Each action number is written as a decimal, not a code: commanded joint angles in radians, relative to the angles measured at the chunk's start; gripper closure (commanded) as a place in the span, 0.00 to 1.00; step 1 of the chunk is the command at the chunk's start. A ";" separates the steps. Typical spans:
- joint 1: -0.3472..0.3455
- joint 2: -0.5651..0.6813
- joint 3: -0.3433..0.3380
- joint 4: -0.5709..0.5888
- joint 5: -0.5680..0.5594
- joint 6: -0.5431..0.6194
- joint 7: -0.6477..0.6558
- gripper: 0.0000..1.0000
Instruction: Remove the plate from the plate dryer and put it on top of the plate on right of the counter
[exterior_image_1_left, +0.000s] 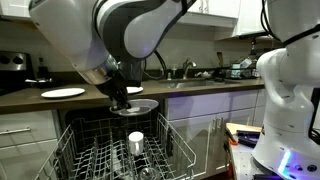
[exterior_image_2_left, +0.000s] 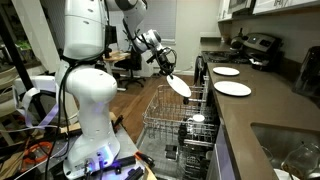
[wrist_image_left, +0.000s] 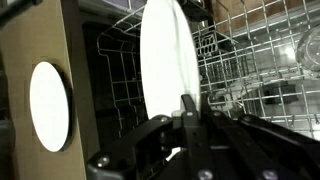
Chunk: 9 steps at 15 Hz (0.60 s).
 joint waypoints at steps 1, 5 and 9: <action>-0.013 0.002 0.015 0.004 -0.002 -0.005 0.002 0.93; -0.013 0.002 0.015 0.004 -0.002 -0.005 0.002 0.93; -0.013 0.002 0.015 0.004 -0.002 -0.005 0.002 0.98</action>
